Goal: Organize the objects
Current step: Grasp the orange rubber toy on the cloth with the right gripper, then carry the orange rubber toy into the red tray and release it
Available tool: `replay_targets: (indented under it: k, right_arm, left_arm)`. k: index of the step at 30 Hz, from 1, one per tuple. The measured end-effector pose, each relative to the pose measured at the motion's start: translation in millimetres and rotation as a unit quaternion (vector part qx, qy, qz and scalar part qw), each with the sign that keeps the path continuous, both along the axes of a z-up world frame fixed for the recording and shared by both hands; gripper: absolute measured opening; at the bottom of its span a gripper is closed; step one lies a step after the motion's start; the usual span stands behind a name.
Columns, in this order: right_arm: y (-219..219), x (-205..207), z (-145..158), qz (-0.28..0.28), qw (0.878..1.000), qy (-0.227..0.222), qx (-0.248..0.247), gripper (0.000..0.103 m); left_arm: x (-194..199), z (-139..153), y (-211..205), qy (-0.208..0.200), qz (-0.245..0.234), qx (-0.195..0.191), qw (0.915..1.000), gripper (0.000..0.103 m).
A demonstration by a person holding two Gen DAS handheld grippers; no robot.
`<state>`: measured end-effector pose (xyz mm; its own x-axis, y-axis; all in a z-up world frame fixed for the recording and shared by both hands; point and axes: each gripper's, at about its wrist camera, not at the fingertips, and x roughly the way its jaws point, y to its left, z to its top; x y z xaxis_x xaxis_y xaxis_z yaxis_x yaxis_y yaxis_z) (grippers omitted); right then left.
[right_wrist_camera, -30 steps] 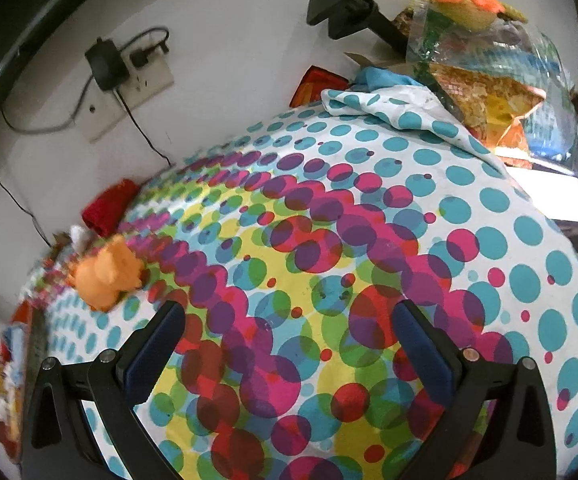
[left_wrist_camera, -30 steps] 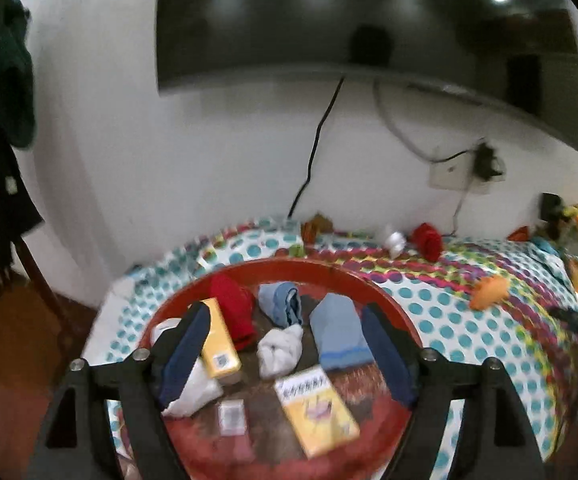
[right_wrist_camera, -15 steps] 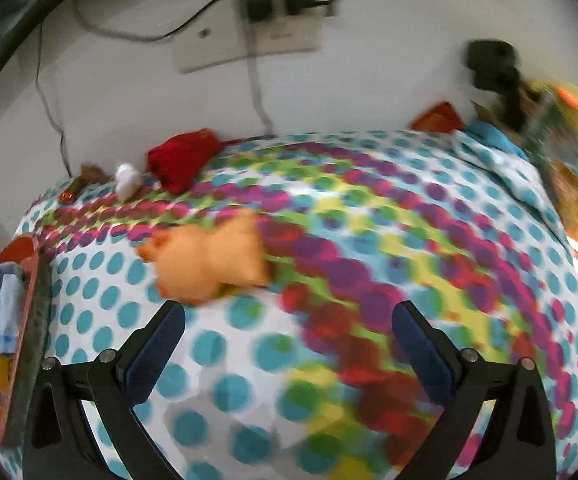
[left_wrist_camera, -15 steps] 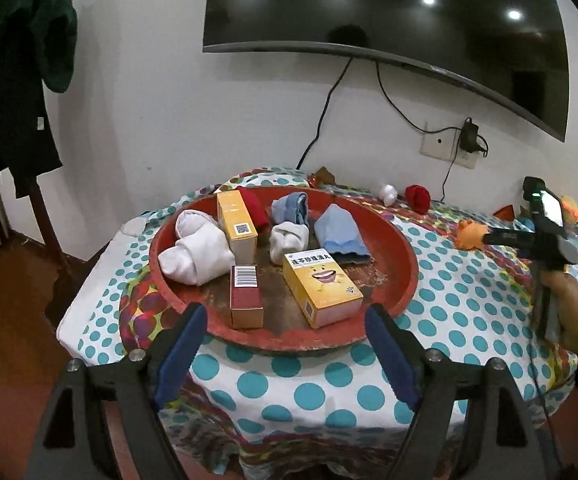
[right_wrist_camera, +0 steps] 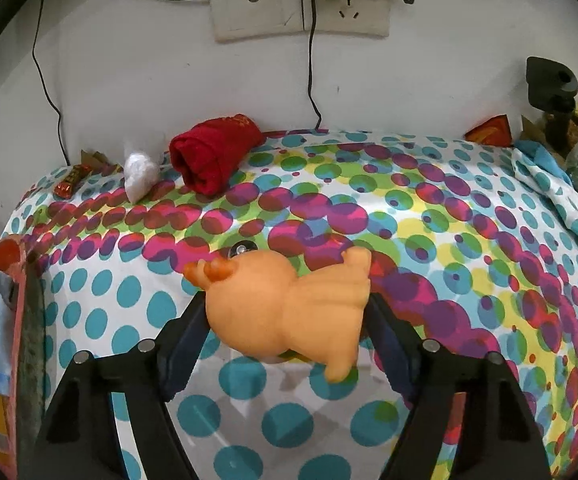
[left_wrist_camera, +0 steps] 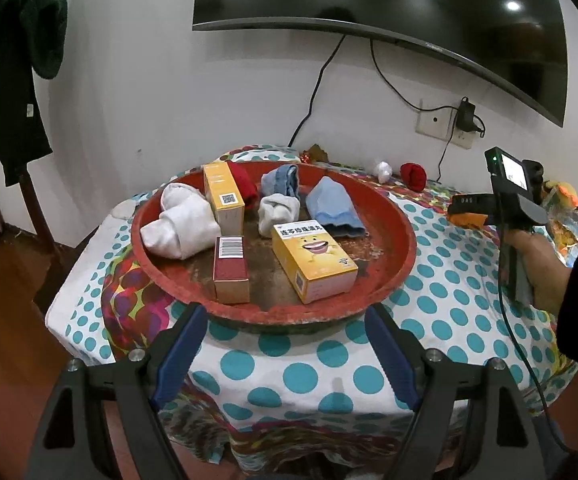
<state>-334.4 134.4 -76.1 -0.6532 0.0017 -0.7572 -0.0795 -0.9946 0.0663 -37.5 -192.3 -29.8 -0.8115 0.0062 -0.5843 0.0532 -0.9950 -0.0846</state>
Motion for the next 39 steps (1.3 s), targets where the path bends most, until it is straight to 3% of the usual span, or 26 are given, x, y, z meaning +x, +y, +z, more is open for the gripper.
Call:
replay_targets:
  k: [4,14,26,32,39]
  right_arm:
    - [-6.1,-2.4,2.4,0.001,1.000,-0.002,0.009,0.066]
    - [-42.5,18.9,41.1,0.050,0.998,0.024,0.008,0.066]
    - [-132.7,65.2,86.9,0.150,0.987,0.058,0.003,0.066]
    - [-171.7,87.1,90.0,0.195,0.979,0.060,-0.004,0.066]
    - [-199.5,105.9,72.4,0.233,0.972,0.044,-0.006,0.066]
  left_arm:
    - [-2.1,-2.0,-3.6,-0.011,0.019,-0.008,0.9997,0.083]
    - [-0.8,-1.0,-13.1,-0.024,0.048,-0.013,0.9985,0.083]
    - [0.3,-4.9,-18.6,-0.042,0.056,-0.001,0.9975,0.083]
    - [1.3,-6.4,-21.6,-0.048,0.058,0.004,0.9971,0.083]
    - [-1.6,-11.2,-23.5,-0.055,0.060,0.000,0.9967,0.083]
